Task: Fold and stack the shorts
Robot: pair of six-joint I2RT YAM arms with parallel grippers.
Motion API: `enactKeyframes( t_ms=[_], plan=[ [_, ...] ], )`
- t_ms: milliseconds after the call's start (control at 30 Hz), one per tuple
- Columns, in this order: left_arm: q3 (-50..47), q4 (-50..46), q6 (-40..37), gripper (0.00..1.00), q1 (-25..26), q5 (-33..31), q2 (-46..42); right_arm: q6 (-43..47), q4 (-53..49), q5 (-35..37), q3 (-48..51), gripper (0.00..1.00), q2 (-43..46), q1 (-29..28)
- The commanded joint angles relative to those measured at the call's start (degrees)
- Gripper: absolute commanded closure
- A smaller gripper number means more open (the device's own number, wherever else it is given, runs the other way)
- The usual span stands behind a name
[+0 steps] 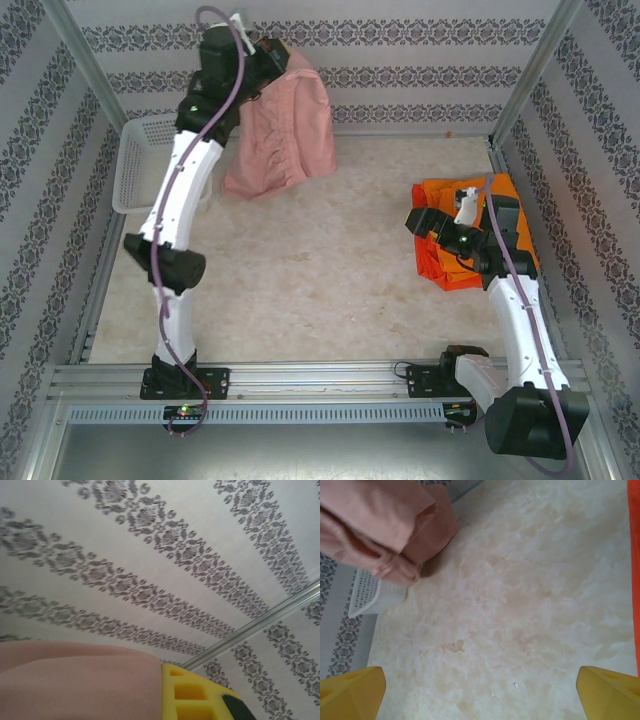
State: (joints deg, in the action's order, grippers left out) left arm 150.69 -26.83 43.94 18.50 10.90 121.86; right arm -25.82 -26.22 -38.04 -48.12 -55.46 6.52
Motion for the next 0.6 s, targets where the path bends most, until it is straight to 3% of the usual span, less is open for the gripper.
enactKeyframes(
  t_ms=[0, 133, 233, 333, 433, 567],
  plan=[
    [10.49, 8.84, 4.36, 1.00, 2.52, 0.91, 3.23, -1.66, 2.43, -0.97, -2.81, 0.02, 0.55, -0.16],
    [8.29, 13.58, 4.28, 1.00, 3.06, 3.84, 2.67, -1.91, 3.02, 0.24, -2.23, 0.02, 2.26, -0.13],
    [-0.90, 13.32, 2.17, 1.00, 3.59, 8.36, -1.15, -1.68, 3.32, 0.58, -0.53, 0.02, 3.24, -0.20],
    [-27.45, 25.03, 2.94, 0.97, 4.28, 11.15, -11.19, -1.90, 3.57, 0.78, 1.83, 0.02, 3.83, -0.20],
    [-62.52, 47.71, 6.21, 0.91, 5.22, 6.96, -23.11, -2.20, 3.54, 1.01, 4.58, 0.02, 4.39, -0.37],
    [-90.12, 56.93, 4.79, 0.89, 6.99, 3.30, -32.70, -3.29, 3.65, 1.36, 8.50, 0.02, 4.88, -0.63]
  ],
)
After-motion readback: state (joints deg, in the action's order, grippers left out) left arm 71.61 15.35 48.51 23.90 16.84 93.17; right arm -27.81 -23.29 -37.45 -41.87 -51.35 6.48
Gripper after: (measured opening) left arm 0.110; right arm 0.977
